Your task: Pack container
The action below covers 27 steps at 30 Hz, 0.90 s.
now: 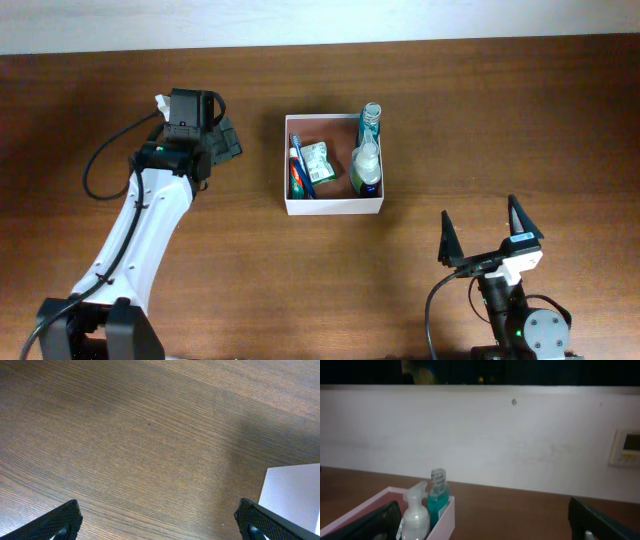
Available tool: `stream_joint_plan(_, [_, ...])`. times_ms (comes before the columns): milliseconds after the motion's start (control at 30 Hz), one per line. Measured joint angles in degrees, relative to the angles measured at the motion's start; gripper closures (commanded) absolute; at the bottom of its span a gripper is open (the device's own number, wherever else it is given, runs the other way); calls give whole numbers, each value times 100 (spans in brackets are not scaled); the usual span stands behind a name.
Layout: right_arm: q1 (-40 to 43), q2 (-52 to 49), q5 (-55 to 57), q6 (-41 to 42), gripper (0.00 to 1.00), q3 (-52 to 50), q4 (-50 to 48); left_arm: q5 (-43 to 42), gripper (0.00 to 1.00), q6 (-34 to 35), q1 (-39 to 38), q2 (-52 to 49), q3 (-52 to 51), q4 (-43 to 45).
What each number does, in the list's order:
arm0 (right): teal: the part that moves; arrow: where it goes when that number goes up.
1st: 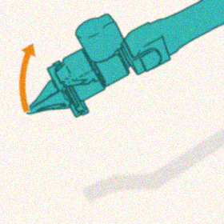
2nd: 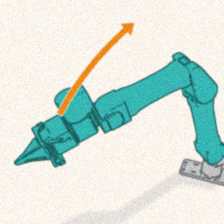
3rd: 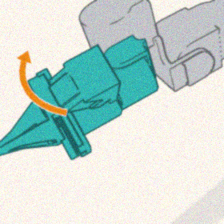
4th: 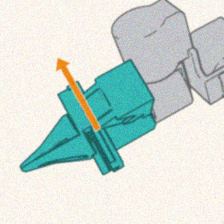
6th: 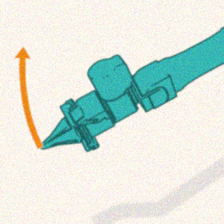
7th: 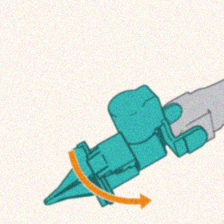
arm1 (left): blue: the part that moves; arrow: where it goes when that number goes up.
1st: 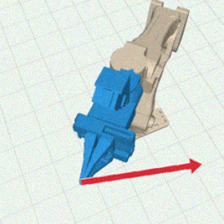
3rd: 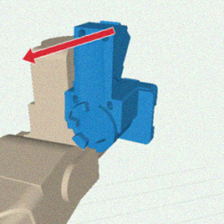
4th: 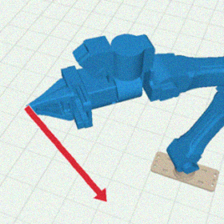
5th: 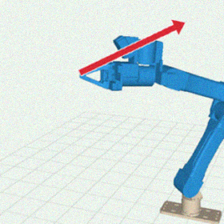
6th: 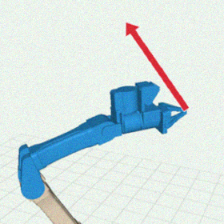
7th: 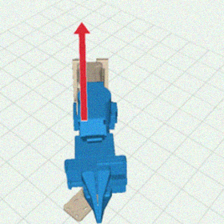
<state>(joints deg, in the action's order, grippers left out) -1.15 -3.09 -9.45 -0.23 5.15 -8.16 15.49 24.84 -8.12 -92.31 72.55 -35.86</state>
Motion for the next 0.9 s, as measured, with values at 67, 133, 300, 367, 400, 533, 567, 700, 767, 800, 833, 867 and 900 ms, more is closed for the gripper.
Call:
stream_joint_plan(67, [0,2,-15,2,2,-98,-4,-2,1,0,0,0,0,0])
stream_joint_plan(133, [0,22,-17,2,2,-170,-2,0,1,0,0,0,0,0])
stream_joint_plan(300, [0,219,-59,0,2,-369,0,-2,1,0,0,0,0,0])
stream_joint_plan(367, [0,225,-79,-2,2,-428,103,0,1,0,0,0,0,0])
stream_joint_plan(400, [0,225,-81,-4,2,-433,129,0,1,0,0,0,0,0])
stream_joint_plan(533, [0,225,-142,-210,2,-439,424,0,1,0,0,0,0,0])
stream_joint_plan(567, [0,225,-162,-302,2,-442,522,0,0,0,0,0,0,0])
stream_joint_plan(700, [2,225,-214,-586,2,-444,809,0,1,0,0,0,0,0])
stream_joint_plan(767, [0,225,-225,-667,2,-444,920,0,1,0,0,0,0,2])
stream_joint_plan(800, [0,225,-225,-704,2,-442,968,0,1,0,0,0,0,0])
stream_joint_plan(833, [0,225,-223,-726,2,-442,1001,0,0,0,0,0,0,0])
stream_joint_plan(867, [2,225,-223,-752,2,-444,1045,-2,1,0,0,0,0,0])
stream_joint_plan(900, [0,225,-223,-767,2,-442,1104,0,1,0,0,0,0,2])
